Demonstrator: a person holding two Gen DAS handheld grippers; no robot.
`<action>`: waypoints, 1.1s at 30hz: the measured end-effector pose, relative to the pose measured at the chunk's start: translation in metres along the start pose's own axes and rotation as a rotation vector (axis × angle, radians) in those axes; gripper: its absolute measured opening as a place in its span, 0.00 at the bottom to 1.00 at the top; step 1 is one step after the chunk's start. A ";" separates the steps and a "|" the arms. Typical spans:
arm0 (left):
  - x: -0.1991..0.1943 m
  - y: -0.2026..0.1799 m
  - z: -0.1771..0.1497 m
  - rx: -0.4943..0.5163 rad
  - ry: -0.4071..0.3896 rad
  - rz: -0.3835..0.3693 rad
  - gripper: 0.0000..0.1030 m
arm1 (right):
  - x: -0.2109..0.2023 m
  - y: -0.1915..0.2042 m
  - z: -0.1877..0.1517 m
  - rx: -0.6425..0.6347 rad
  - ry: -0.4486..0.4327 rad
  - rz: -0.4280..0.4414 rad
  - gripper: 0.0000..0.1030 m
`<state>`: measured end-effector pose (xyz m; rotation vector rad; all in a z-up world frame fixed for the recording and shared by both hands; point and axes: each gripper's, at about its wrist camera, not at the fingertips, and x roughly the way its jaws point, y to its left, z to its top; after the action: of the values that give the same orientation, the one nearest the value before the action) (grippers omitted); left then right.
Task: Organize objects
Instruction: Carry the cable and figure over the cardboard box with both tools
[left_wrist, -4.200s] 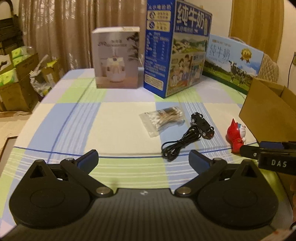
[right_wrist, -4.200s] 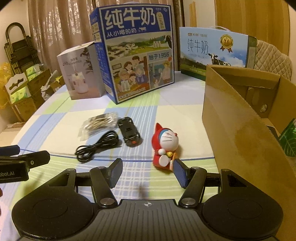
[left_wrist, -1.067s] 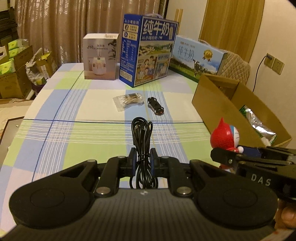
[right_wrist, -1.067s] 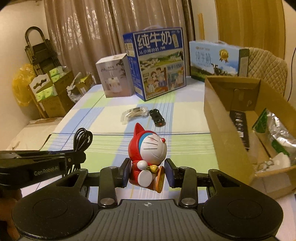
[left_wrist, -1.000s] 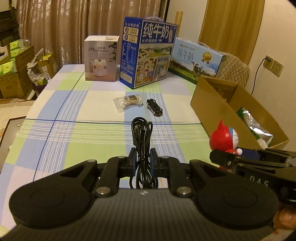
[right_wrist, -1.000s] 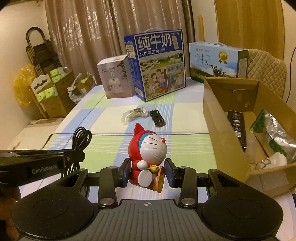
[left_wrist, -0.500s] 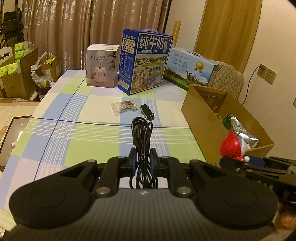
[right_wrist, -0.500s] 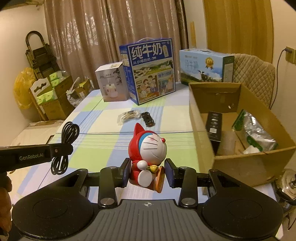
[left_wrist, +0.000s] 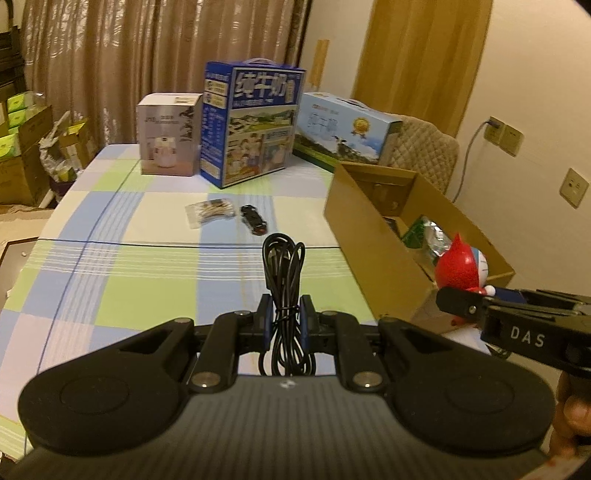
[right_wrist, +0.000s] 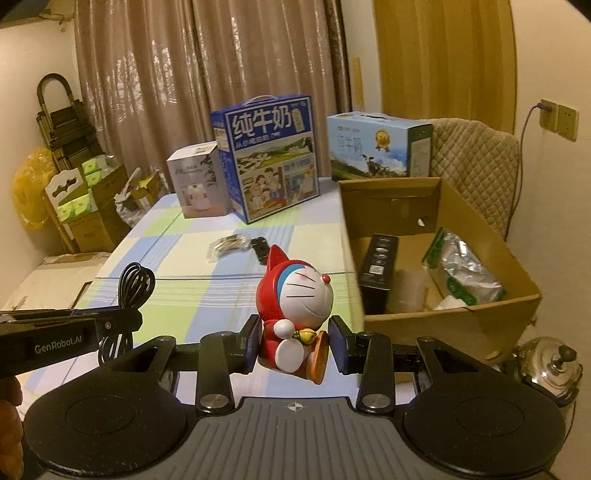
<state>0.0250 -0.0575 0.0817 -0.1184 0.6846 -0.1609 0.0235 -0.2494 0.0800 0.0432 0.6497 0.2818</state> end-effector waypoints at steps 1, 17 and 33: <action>0.000 -0.003 0.000 0.004 0.000 -0.005 0.11 | -0.002 -0.003 0.000 0.002 -0.002 -0.005 0.35; 0.008 -0.055 0.001 0.063 0.012 -0.084 0.11 | -0.027 -0.052 0.002 0.042 -0.021 -0.090 0.35; 0.020 -0.090 0.007 0.103 0.022 -0.141 0.11 | -0.034 -0.083 0.004 0.063 -0.028 -0.128 0.35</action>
<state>0.0352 -0.1495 0.0895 -0.0661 0.6889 -0.3331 0.0205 -0.3387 0.0929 0.0652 0.6303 0.1368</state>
